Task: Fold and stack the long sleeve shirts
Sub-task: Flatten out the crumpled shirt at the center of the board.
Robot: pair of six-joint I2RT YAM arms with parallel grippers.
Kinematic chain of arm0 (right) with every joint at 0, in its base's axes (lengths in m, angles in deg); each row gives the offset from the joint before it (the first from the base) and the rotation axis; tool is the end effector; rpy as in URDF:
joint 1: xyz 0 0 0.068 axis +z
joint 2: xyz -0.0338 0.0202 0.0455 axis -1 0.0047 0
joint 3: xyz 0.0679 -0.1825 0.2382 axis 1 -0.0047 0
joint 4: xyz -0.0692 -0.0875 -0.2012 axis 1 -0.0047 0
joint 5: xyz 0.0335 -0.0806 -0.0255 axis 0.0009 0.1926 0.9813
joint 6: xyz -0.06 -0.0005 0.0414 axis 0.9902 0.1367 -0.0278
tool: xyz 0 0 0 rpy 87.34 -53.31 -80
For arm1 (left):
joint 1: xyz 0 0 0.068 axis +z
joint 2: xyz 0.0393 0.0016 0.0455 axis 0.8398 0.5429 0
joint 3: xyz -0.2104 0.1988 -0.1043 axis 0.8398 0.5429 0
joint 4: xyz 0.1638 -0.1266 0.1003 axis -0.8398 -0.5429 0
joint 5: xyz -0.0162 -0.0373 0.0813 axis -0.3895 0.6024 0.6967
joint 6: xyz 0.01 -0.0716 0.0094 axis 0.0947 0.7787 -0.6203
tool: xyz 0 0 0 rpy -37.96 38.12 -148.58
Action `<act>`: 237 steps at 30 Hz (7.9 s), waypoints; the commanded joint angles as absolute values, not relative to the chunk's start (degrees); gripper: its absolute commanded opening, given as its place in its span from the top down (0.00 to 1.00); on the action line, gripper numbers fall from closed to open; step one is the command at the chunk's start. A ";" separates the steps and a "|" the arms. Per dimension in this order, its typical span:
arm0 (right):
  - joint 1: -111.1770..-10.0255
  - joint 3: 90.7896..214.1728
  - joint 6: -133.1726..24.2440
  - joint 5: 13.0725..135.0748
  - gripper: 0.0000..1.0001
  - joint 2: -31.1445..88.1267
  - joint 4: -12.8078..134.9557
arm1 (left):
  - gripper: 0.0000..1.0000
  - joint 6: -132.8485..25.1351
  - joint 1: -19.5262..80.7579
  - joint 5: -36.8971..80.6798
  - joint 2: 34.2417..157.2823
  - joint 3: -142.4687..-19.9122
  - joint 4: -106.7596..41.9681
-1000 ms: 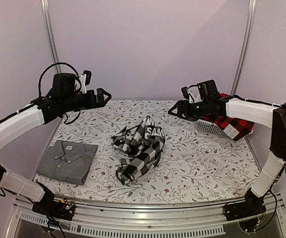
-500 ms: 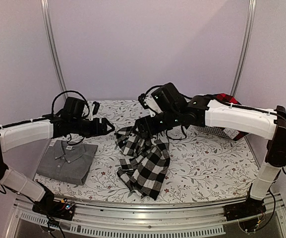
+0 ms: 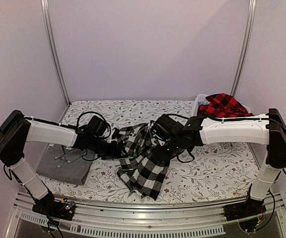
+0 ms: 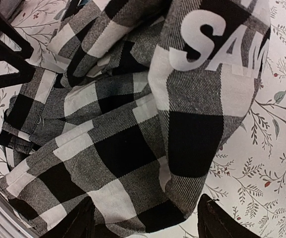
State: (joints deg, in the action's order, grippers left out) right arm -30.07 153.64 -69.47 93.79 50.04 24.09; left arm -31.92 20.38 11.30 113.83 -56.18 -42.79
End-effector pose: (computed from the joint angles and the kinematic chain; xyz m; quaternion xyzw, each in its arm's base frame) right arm 0.1935 0.3056 0.2489 -0.2909 0.9234 0.0716 0.2400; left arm 0.2315 -0.1972 0.1945 0.0762 0.9380 -0.3001 0.1555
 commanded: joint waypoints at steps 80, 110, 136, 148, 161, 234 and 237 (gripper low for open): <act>-29.26 192.07 -50.72 98.89 0.32 82.47 33.55 | 0.29 -29.02 39.75 16.96 100.69 -58.64 -47.71; -35.33 197.52 -55.90 103.03 1.00 72.26 28.97 | 0.38 -25.92 40.07 7.21 105.56 -55.35 -38.64; -59.14 179.97 -56.58 106.60 1.00 57.07 30.97 | 0.52 -20.10 14.59 6.93 136.36 -78.62 -37.94; -59.74 179.94 -55.93 106.51 1.00 56.94 31.85 | 0.72 -18.77 13.91 4.51 139.09 -80.12 -36.24; -60.53 180.21 -54.71 107.09 1.00 56.83 32.29 | 1.00 -18.82 14.61 6.35 134.77 -76.67 -31.75; -29.39 152.24 -74.37 96.16 0.53 46.10 32.91 | 0.52 -19.57 24.65 19.98 91.32 -45.16 -47.71; -27.46 148.51 -77.51 93.71 0.55 46.43 36.24 | 0.53 -17.32 18.88 21.38 89.02 -40.45 -46.10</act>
